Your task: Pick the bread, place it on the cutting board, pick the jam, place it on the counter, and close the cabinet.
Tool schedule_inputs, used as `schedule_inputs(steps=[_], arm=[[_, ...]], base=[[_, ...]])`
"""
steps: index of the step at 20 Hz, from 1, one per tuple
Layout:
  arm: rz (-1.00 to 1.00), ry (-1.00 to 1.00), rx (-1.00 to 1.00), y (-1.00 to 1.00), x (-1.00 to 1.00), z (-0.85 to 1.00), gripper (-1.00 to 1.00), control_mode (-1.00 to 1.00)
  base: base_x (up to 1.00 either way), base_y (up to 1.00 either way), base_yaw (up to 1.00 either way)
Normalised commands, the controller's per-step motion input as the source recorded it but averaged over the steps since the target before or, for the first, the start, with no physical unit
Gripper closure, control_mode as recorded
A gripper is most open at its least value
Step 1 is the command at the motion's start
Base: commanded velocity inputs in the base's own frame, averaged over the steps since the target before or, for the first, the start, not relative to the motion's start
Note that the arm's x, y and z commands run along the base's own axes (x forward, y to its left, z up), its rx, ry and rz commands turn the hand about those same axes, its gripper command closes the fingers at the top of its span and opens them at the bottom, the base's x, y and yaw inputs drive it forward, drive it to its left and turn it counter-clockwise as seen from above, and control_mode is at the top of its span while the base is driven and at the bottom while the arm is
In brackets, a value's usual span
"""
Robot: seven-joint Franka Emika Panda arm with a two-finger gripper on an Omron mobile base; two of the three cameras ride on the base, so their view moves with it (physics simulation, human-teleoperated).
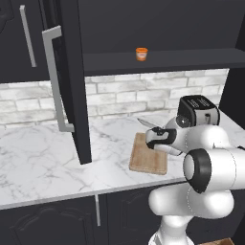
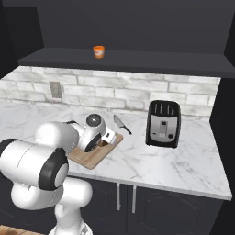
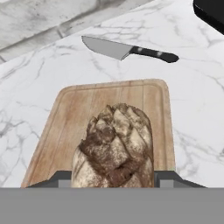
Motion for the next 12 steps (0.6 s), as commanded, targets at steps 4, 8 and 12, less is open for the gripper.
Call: schedule_inputs(steps=[4, 8, 12], arm=[[0.0, 0.0, 0.0, 0.01, 0.0, -0.17, 1.0, -1.0], [0.0, 0.0, 0.0, 0.03, 0.0, -0.18, 1.0, -1.0], [0.0, 0.0, 0.0, 0.03, 0.06, -0.19, 1.0, -1.0]], base=[[0.0, 0.0, 0.0], [0.0, 0.0, 0.0], [0.0, 0.0, 0.0]])
